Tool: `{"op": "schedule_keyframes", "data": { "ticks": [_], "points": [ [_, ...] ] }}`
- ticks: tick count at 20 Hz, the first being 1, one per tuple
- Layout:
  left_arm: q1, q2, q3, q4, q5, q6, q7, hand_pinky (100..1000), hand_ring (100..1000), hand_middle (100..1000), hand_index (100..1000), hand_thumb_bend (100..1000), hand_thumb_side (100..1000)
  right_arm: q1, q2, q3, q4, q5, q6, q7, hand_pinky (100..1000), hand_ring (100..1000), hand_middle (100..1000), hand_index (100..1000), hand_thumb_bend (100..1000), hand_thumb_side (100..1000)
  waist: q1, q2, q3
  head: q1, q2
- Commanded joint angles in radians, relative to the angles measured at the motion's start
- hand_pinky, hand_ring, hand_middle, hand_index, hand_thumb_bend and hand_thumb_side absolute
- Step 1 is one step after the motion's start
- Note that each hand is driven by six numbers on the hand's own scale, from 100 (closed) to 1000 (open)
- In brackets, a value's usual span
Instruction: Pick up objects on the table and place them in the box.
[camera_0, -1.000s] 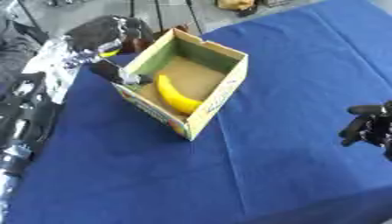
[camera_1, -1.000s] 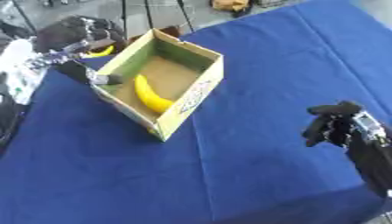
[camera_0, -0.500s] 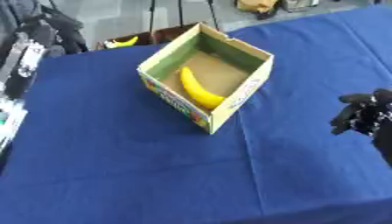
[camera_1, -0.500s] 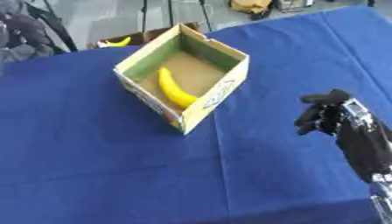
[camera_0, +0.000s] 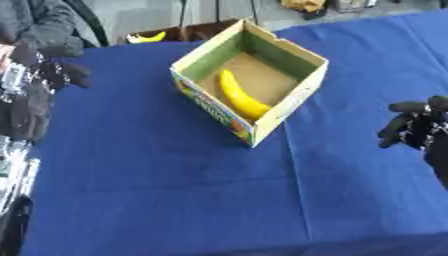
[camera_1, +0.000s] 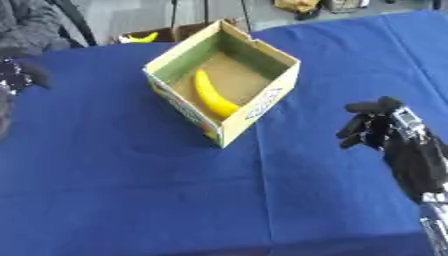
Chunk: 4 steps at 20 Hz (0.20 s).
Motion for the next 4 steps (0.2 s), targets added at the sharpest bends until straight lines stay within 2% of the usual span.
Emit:
{"op": "schedule_keyframes", "data": {
  "ticks": [1,4],
  "points": [
    [-0.004,0.004,0.012,-0.018,0.007,0.013,-0.001,547,599,681,746,246,1000,-0.006,-0.007,-0.010,-0.020,-0.007,-0.001,-0.007,556,598,519,761,100,1000,-0.006,-0.010,0.003,-0.003,0.005],
    [-0.003,-0.009,0.013,-0.016,0.006,0.021,0.000,545,596,679,746,245,1000,-0.006,-0.007,-0.009,-0.021,-0.006,-0.001,-0.005,556,598,519,761,100,1000,-0.006,-0.009,0.004,0.002,0.005]
  ]
}}
